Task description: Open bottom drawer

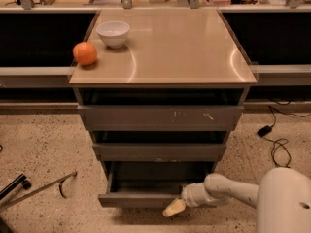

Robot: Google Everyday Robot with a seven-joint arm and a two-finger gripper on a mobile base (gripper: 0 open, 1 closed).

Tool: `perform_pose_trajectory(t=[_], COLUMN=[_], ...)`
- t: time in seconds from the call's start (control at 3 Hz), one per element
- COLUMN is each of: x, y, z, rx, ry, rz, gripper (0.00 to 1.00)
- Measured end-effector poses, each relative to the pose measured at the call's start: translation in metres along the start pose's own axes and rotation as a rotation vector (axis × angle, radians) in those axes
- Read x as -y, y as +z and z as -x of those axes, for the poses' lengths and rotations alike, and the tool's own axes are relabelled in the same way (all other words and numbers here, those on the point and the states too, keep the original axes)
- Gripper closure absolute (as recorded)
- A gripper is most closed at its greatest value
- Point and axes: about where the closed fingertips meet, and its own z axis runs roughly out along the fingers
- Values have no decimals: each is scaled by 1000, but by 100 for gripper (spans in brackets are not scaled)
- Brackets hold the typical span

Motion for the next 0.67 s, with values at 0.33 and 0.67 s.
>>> perform_pose_trajectory(t=[0.33,0.67], x=[-29,-29], y=[8,8], z=[-25,-25], rx=[-26,-27], ry=[14,14], rz=[31,32], gripper=[0,0])
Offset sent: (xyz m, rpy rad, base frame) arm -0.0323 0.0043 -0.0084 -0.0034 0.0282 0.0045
